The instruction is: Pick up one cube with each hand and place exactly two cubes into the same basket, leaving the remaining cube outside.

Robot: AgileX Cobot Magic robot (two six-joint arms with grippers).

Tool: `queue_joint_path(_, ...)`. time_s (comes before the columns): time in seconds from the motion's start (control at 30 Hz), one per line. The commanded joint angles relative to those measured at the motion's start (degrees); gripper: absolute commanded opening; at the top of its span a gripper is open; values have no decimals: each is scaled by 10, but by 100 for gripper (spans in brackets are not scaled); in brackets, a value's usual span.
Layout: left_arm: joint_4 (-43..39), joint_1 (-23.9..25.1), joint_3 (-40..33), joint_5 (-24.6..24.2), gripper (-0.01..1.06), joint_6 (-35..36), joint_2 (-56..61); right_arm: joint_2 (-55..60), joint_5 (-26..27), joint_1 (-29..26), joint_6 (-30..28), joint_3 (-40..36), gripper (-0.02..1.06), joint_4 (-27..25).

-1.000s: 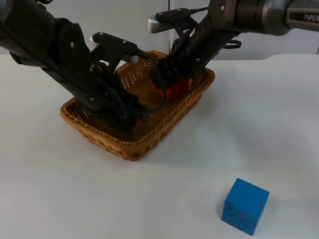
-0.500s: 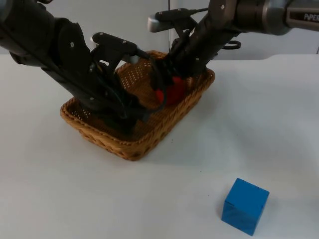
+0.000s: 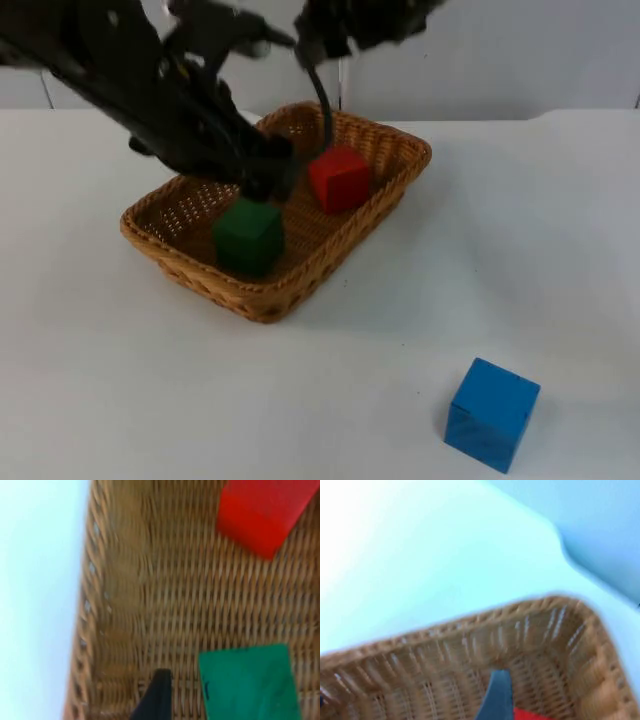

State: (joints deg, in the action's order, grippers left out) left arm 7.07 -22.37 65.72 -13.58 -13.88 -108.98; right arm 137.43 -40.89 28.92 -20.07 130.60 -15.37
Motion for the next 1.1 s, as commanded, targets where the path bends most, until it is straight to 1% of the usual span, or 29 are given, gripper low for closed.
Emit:
queue_joint_path(0.0,-3,-2,2,-24,86,2,52,-52,-20,2,2,4,68,5)
queue_joint_path(0.2,-3,-2,2,-52,86,2,122,-101,-43,2,2,4,68,5)
queue_joint_path(0.37,-2,-2,2,-80,86,2,202,-144,-88,2,2,3,68,5)
queue_joint_path(0.4,-2,-2,2,-80,86,2,202,-144,-88,2,2,3,68,5)
queue_joint_path(0.53,-2,-2,2,-114,86,2,257,-170,-121,2,2,3,68,1)
queue_joint_path(0.6,-2,-2,2,-117,86,2,262,-174,-128,2,2,3,68,0)
queue_joint_path(0.7,-2,-2,2,-145,86,2,289,-184,-150,2,2,3,68,-4)
queue_joint_path(0.73,-2,-2,2,-145,86,2,289,-184,-150,2,2,3,68,-4)
queue_joint_path(0.83,-2,-2,1,-166,86,2,301,-191,-176,2,2,-1,68,-13)
queue_joint_path(0.9,-2,-2,-10,-167,86,2,306,-191,-185,2,2,-6,68,-15)
queue_joint_path(1.07,-2,-2,-25,-167,86,4,317,-191,-188,3,2,-32,68,-18)
